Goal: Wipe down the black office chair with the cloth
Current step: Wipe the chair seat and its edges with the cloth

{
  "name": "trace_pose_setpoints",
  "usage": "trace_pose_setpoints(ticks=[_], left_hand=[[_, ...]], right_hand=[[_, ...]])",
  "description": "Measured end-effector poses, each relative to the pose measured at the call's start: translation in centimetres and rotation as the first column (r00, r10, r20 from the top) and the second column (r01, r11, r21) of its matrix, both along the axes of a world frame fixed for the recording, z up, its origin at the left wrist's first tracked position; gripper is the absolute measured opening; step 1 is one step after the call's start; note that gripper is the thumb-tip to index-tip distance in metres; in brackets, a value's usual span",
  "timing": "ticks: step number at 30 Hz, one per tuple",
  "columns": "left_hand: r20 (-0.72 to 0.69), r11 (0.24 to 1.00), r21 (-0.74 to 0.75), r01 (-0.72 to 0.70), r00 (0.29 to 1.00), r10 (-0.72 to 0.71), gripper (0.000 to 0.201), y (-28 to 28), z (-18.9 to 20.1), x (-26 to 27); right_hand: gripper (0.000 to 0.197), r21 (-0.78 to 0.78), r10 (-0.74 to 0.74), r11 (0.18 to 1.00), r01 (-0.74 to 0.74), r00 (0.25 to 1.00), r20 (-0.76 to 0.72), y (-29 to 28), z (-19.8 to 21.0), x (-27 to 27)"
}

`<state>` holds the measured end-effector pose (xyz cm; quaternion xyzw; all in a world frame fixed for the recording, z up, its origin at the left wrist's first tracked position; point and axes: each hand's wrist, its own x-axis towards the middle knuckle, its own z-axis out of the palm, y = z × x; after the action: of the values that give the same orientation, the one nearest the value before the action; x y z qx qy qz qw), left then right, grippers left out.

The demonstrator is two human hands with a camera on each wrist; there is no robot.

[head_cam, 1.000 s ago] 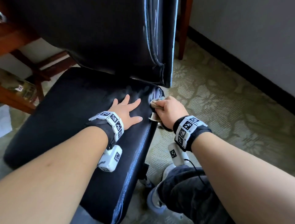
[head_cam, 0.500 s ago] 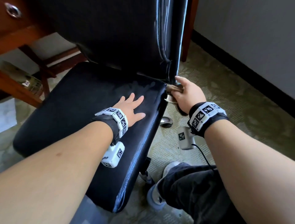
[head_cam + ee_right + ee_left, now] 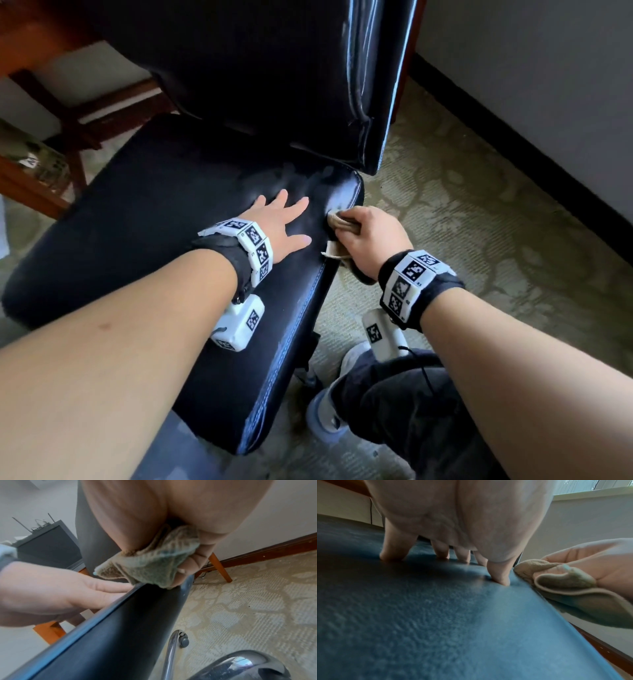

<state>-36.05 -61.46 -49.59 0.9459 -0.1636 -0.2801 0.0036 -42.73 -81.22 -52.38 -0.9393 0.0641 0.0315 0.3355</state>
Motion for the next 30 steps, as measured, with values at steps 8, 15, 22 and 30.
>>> trace_pose_setpoints(ticks=[8, 15, 22, 30], left_hand=[[0.020, 1.000, -0.024, -0.020, 1.000, 0.020, 0.074, -0.2, -0.3, -0.3], [0.020, 0.999, -0.045, -0.027, 0.999, 0.028, 0.072, -0.1, -0.7, 0.3], [-0.008, 0.996, -0.067, -0.050, 0.999, 0.050, 0.073, 0.1, -0.8, 0.4], [0.012, 0.996, -0.067, -0.054, 0.998, 0.055, 0.073, -0.1, -1.0, 0.0]], right_hand=[[0.018, 0.121, -0.094, 0.988, 0.095, 0.995, -0.013, -0.8, 0.1, 0.2], [0.029, 0.149, -0.356, 0.929, 0.338, 0.927, 0.120, -2.1, -0.6, 4.2], [0.022, -0.002, -0.115, 0.993, 0.115, 0.990, 0.077, -2.0, -0.6, 3.7], [0.014, 0.024, 0.167, 0.986, -0.165, 0.980, -0.106, -0.6, 1.4, -0.3]])
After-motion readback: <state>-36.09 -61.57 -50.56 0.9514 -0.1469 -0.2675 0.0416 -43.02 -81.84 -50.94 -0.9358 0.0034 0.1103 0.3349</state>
